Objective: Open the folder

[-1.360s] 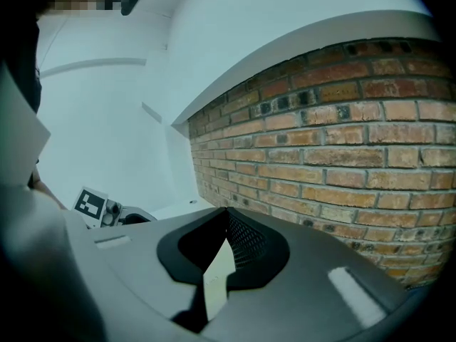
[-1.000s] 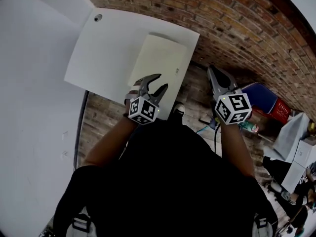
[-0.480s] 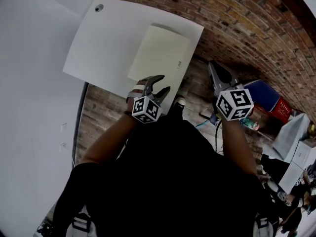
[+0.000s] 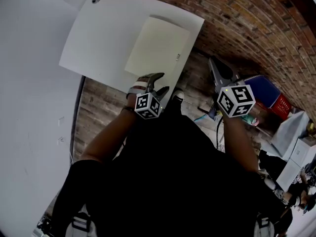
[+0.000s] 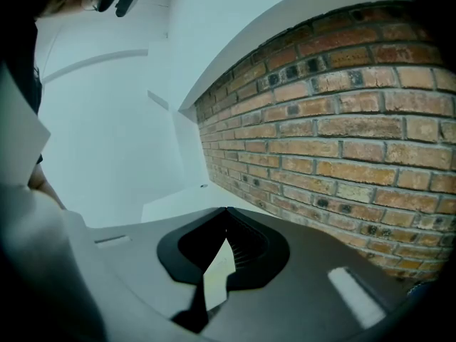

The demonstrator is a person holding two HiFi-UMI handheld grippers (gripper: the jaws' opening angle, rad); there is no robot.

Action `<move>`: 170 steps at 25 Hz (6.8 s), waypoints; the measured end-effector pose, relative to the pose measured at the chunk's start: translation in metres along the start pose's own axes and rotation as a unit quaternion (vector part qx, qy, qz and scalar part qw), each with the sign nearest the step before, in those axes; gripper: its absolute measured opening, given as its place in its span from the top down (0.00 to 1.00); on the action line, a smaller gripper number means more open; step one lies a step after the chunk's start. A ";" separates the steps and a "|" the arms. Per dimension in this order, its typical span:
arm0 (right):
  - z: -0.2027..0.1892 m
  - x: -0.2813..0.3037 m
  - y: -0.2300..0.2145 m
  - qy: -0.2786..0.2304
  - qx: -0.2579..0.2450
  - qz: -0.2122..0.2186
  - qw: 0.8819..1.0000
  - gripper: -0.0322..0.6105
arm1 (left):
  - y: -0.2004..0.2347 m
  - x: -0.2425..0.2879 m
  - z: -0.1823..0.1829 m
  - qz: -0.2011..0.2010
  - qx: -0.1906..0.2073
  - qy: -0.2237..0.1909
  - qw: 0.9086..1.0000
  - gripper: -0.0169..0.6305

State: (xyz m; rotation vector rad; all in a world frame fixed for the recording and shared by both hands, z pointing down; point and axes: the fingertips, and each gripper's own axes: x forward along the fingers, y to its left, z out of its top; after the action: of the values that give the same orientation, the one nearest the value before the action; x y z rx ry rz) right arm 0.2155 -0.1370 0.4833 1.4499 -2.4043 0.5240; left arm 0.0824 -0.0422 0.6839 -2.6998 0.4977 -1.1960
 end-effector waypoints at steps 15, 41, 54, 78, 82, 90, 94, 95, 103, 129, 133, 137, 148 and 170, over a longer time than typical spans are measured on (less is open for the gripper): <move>-0.017 -0.009 -0.005 0.018 -0.004 0.009 1.000 0.95 | -0.019 0.031 -0.030 0.006 0.035 0.052 0.998 0.59; -0.013 -0.011 -0.002 0.009 -0.002 0.021 1.000 0.95 | -0.015 0.012 -0.005 0.062 0.084 0.011 0.994 0.90; -0.002 -0.018 0.001 -0.005 -0.005 0.019 1.000 0.95 | -0.002 0.002 0.001 0.065 0.070 -0.011 0.995 0.96; 0.018 -0.017 0.032 -0.026 -0.011 0.024 0.999 0.95 | 0.080 -0.096 0.048 0.124 -0.031 -0.094 0.987 0.97; 0.021 -0.016 0.042 -0.028 -0.018 0.026 0.999 0.95 | 0.093 -0.108 0.037 0.133 -0.070 -0.110 0.983 0.97; 0.026 -0.013 0.050 -0.031 -0.021 0.024 0.999 0.95 | 0.127 -0.138 0.025 0.163 -0.145 -0.150 0.964 0.97; 0.028 -0.006 0.054 -0.031 -0.021 0.026 0.999 0.95 | 0.146 -0.152 0.010 0.177 -0.206 -0.174 0.947 0.97; 0.029 -0.004 0.055 -0.031 -0.021 0.027 0.999 0.95 | 0.150 -0.155 0.005 0.181 -0.220 -0.177 0.942 0.97; 0.034 0.008 0.062 -0.031 -0.022 0.031 0.999 0.95 | 0.177 -0.175 -0.033 0.213 -0.283 -0.188 0.916 0.97; 0.043 0.034 0.081 -0.028 -0.025 0.031 0.999 0.95 | 0.234 -0.210 -0.137 0.277 -0.385 -0.181 0.862 0.97; 0.042 0.039 0.088 -0.028 -0.025 0.032 0.999 0.95 | 0.237 -0.212 -0.153 0.277 -0.393 -0.175 0.859 0.97; 0.041 0.041 0.091 -0.026 -0.024 0.030 0.999 0.95 | 0.241 -0.217 -0.168 0.281 -0.409 -0.170 0.851 0.97; 0.039 0.051 0.096 -0.020 -0.025 0.027 0.999 0.95 | 0.247 -0.222 -0.218 0.295 -0.430 -0.140 0.842 0.97; 0.041 0.080 0.091 -0.009 -0.015 0.013 1.000 0.95 | 0.239 -0.200 -0.329 0.290 -0.463 -0.027 0.837 0.95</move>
State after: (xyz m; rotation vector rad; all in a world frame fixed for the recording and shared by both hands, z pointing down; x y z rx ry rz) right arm 0.0962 -0.1789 0.4660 1.4185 -2.4381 0.4791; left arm -0.3434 -0.1939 0.7035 -2.7861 2.1659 -0.7853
